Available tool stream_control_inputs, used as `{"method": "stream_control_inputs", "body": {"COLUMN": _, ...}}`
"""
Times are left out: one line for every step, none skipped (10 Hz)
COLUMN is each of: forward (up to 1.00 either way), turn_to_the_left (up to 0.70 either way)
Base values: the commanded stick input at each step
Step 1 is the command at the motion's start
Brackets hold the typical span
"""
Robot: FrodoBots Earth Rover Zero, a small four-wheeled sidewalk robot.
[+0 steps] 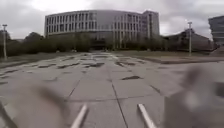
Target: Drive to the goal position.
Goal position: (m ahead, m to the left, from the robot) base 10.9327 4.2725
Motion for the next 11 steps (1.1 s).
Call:
{"method": "stream_control_inputs", "body": {"forward": 1.00, "turn_to_the_left": 0.00}}
{"method": "stream_control_inputs", "body": {"forward": 1.00, "turn_to_the_left": 0.00}}
{"method": "stream_control_inputs", "body": {"forward": 1.00, "turn_to_the_left": 0.00}}
{"method": "stream_control_inputs", "body": {"forward": 1.00, "turn_to_the_left": 0.00}}
{"method": "stream_control_inputs", "body": {"forward": 1.00, "turn_to_the_left": 0.00}}
{"method": "stream_control_inputs", "body": {"forward": 1.00, "turn_to_the_left": 0.00}}
{"method": "stream_control_inputs", "body": {"forward": 1.00, "turn_to_the_left": 0.00}}
{"method": "stream_control_inputs", "body": {"forward": 1.00, "turn_to_the_left": 0.00}}
{"method": "stream_control_inputs", "body": {"forward": 1.00, "turn_to_the_left": 0.00}}
{"method": "stream_control_inputs", "body": {"forward": 1.00, "turn_to_the_left": 0.00}}
{"method": "stream_control_inputs", "body": {"forward": 1.00, "turn_to_the_left": 0.00}}
